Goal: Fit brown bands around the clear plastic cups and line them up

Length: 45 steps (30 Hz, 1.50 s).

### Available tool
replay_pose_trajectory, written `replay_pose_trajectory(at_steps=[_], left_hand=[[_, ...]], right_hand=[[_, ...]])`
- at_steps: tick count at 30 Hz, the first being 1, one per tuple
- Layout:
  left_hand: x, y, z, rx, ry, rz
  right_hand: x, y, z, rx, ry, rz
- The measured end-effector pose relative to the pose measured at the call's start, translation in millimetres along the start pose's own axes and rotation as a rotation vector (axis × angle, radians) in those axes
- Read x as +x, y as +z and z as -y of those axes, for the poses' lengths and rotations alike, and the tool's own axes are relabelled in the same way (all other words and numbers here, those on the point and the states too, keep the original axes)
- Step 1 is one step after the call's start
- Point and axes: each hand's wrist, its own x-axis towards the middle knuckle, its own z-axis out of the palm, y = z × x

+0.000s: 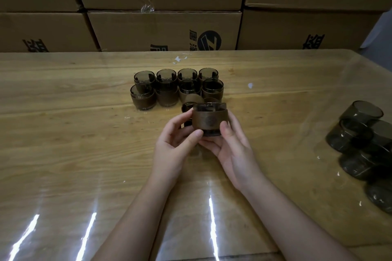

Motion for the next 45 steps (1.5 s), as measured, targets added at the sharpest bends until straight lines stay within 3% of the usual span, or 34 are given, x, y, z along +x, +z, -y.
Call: replay_pose_trajectory(at_steps=[6, 20, 25, 28, 32, 35, 38, 40, 45], left_hand=[[-5, 5, 2, 0.201, 0.070, 0.041], [-11, -2, -2, 0.214, 0.038, -0.013], [-10, -3, -1, 0.214, 0.028, 0.015], [-5, -8, -5, 0.281, 0.083, 0.014], [6, -27, -9, 0.408, 0.162, -0.168], [25, -49, -4, 0.390, 0.010, -0.393], [42, -70, 10, 0.476, -0.221, -0.594], [46, -78, 19, 0.555, -0.299, -0.633], [53, -81, 27, 0.631, -0.270, -0.601]], right_hand=[[-1, 2, -2, -0.022, 0.013, -0.038], [-10, 7, 2, -0.004, 0.024, 0.081], [-12, 3, -1, -0.212, -0.035, 0.079], [-13, 1, -1, -0.377, -0.170, 0.071], [-9, -6, -2, -0.606, -0.358, -0.101], [-2, -17, -2, -0.639, -0.352, -0.234], [5, -26, -4, -0.547, -0.227, -0.369], [9, -31, -5, -0.498, -0.147, -0.415], [13, -36, -4, -0.516, -0.047, -0.437]])
